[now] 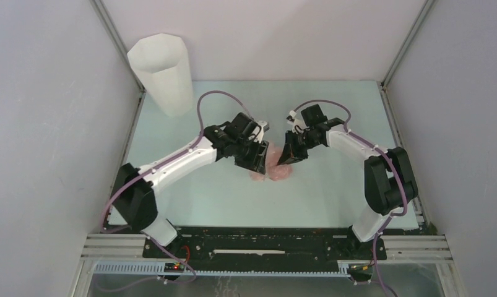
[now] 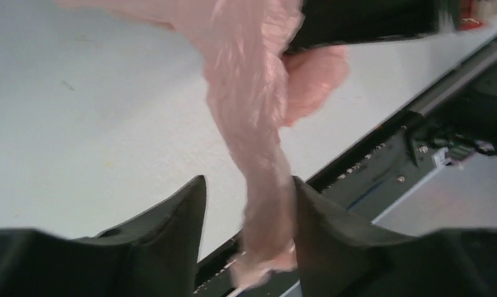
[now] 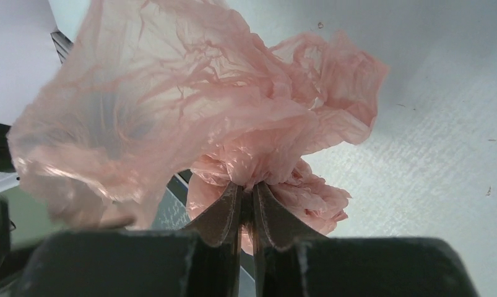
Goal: Put the trash bags into the trash bin
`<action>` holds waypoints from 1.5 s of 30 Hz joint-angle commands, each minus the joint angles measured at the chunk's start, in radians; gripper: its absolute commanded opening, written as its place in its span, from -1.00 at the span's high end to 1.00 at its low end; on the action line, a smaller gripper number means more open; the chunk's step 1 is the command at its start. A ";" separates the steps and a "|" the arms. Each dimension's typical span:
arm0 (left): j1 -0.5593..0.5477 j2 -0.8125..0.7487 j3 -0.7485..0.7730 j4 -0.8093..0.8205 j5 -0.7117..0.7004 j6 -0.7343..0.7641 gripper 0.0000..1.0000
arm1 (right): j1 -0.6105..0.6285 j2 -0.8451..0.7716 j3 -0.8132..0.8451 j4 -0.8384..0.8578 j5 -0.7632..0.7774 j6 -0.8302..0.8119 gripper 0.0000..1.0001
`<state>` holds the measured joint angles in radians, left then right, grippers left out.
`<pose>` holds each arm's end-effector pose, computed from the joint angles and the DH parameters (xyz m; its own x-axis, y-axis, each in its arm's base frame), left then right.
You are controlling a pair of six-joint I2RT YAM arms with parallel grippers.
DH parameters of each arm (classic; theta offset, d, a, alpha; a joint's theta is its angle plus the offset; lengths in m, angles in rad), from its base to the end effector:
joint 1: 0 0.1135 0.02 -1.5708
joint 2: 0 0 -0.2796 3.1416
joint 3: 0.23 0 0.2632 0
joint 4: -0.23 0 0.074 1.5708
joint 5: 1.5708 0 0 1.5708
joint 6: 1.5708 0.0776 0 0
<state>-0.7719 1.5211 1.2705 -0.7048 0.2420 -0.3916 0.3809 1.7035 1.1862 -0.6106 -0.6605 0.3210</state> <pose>0.2417 -0.2613 0.2654 -0.8371 0.2977 -0.4589 0.4942 0.7712 -0.4012 0.3234 0.1808 0.1938 -0.9656 -0.1183 -0.2318 -0.2455 0.7089 0.6612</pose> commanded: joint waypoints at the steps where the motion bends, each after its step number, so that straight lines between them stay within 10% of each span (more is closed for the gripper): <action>1: 0.008 0.072 0.131 -0.132 -0.107 0.055 0.08 | -0.021 -0.051 0.000 0.003 0.008 0.010 0.71; 9: 0.091 0.117 0.237 -0.125 -0.001 0.061 0.87 | -0.021 -0.025 0.070 -0.056 0.136 -0.050 0.30; 20: 0.196 0.109 0.144 0.191 0.335 -0.359 0.97 | 0.067 -0.224 0.124 -0.176 0.365 -0.163 -0.53; 33: 0.132 0.004 -0.106 0.568 0.347 -0.856 0.77 | 0.380 -0.481 -0.035 0.088 0.461 -0.158 -0.61; 45: 0.110 0.041 -0.078 0.579 0.381 -0.859 0.77 | 0.458 -0.453 -0.033 0.039 0.943 -0.186 -0.44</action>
<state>-0.6617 1.5784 1.1851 -0.1574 0.5747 -1.2324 0.8394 1.2598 1.1561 -0.5858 0.1070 0.1596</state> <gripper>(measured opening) 0.116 0.712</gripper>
